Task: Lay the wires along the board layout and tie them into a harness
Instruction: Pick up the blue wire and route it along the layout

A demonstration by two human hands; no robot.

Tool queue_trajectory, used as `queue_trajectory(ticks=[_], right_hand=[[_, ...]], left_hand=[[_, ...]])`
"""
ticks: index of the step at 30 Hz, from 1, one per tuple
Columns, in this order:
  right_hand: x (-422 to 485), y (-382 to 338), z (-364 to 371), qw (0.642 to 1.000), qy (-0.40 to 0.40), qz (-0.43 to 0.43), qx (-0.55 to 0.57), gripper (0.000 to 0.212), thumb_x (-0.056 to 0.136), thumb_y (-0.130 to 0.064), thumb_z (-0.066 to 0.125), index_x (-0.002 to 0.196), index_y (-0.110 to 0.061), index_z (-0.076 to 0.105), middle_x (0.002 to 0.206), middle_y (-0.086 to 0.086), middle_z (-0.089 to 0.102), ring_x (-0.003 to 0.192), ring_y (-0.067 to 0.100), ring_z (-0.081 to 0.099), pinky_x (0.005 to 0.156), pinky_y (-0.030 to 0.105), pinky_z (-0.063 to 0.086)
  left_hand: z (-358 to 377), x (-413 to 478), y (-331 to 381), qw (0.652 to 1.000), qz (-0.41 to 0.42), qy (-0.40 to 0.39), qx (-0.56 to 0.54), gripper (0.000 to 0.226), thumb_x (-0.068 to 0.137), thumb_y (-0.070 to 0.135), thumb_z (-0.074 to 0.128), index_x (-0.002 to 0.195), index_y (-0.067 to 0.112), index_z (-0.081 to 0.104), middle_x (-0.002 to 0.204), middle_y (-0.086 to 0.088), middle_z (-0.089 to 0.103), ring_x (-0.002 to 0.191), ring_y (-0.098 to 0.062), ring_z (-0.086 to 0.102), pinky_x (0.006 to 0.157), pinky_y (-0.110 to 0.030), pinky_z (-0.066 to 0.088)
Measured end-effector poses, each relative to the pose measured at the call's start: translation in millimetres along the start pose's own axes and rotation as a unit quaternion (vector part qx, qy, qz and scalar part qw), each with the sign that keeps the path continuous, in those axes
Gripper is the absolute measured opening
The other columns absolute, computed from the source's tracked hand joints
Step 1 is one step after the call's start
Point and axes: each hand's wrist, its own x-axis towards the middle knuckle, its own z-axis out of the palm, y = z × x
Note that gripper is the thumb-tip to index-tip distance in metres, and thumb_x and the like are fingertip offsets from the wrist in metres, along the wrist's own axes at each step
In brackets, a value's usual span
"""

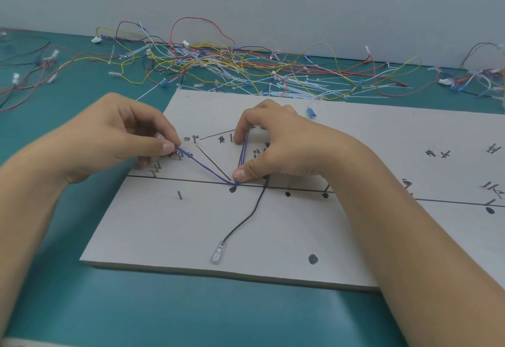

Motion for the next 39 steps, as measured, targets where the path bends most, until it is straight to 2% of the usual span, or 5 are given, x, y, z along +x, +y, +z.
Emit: queue_trajectory(ticks=[9,20,28,31,39], right_hand=[[0.4,0.7,0.4,1.0,0.003,-0.002,-0.004,0.05,0.064,-0.055,0.09,0.104,-0.042,0.062,0.122,-0.016,0.045,0.116,0.01,0.035,0.072,0.016,0.029],[0.8,-0.7,0.8,1.0,0.006,0.0,0.004,0.053,0.063,-0.055,0.091,0.105,-0.041,0.061,0.121,-0.014,0.045,0.118,0.011,0.036,0.081,0.033,0.036],[-0.8,-2.3,0.2,1.0,0.005,-0.005,-0.005,0.057,0.065,-0.055,0.089,0.111,-0.043,0.059,0.123,-0.012,0.046,0.121,0.014,0.037,0.089,0.038,0.04],[-1.5,-2.4,-0.2,1.0,0.003,-0.008,-0.002,0.06,0.065,-0.056,0.089,0.115,-0.045,0.056,0.124,-0.013,0.045,0.121,0.014,0.036,0.091,0.039,0.041],[-2.3,-1.0,2.8,1.0,0.005,-0.015,-0.001,0.07,0.067,-0.056,0.085,0.126,-0.052,0.046,0.134,-0.018,0.036,0.126,0.012,0.032,0.101,0.042,0.041]], left_hand=[[6.5,3.4,-1.9,0.997,0.002,-0.01,0.077,0.039,0.063,0.049,0.08,0.094,0.025,0.081,0.081,-0.008,0.074,0.071,-0.031,0.066,0.074,-0.036,0.056],[-12.9,16.3,1.9,0.998,-0.049,-0.043,0.009,0.071,0.043,0.063,0.097,0.093,0.016,0.081,0.092,-0.016,0.08,0.083,-0.034,0.078,0.075,-0.034,0.064],[-5.0,19.7,17.4,0.991,-0.062,-0.057,0.102,0.019,0.075,0.024,0.088,0.093,0.029,0.082,0.088,-0.003,0.081,0.084,-0.023,0.077,0.078,-0.02,0.06],[-4.0,18.2,26.9,0.982,-0.077,-0.068,0.158,0.029,0.083,0.011,0.083,0.096,0.036,0.081,0.094,0.006,0.081,0.086,-0.016,0.075,0.084,-0.029,0.057],[25.6,37.0,71.9,0.968,-0.032,0.016,0.25,0.014,0.082,0.04,0.081,0.091,0.05,0.076,0.075,0.034,0.069,0.069,0.005,0.067,0.065,-0.025,0.044]])
